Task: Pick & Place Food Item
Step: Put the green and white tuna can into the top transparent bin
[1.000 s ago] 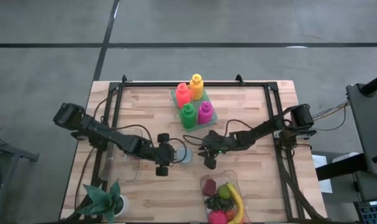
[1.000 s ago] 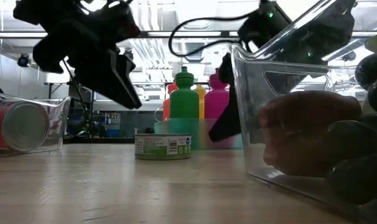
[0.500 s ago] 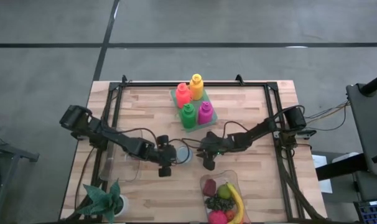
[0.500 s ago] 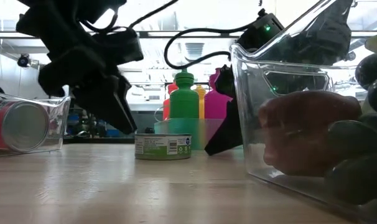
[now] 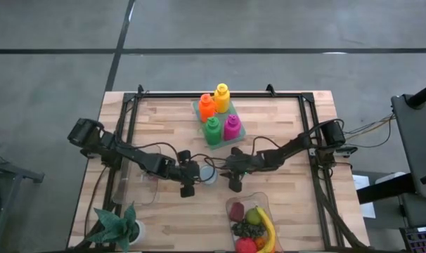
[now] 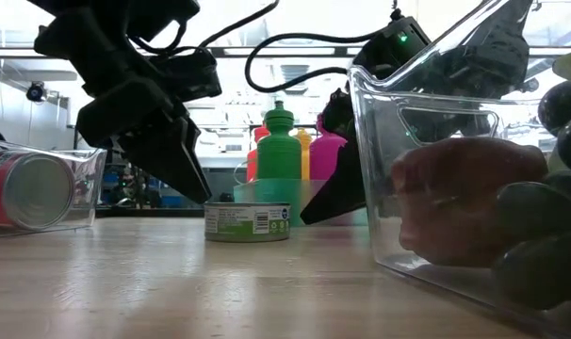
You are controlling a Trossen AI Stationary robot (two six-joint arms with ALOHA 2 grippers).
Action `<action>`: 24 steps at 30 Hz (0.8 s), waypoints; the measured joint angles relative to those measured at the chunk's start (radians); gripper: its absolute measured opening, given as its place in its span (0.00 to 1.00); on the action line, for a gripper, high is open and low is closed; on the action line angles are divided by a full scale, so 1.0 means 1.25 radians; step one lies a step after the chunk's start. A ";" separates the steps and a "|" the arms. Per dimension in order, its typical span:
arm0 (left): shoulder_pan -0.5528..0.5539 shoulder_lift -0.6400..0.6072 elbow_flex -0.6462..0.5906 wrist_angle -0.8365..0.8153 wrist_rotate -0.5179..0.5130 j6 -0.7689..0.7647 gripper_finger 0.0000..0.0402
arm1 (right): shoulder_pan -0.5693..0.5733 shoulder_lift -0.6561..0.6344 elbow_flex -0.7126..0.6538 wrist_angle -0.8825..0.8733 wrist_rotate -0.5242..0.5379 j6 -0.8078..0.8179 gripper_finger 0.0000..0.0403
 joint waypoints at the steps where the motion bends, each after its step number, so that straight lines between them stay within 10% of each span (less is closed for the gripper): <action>1: 0.000 0.000 0.000 0.000 0.001 0.000 0.40 | 0.000 0.003 0.002 0.000 0.007 0.001 0.33; 24: -0.001 -0.001 -0.001 -0.016 0.033 0.000 0.40 | 0.002 0.088 0.058 0.003 0.014 0.081 0.33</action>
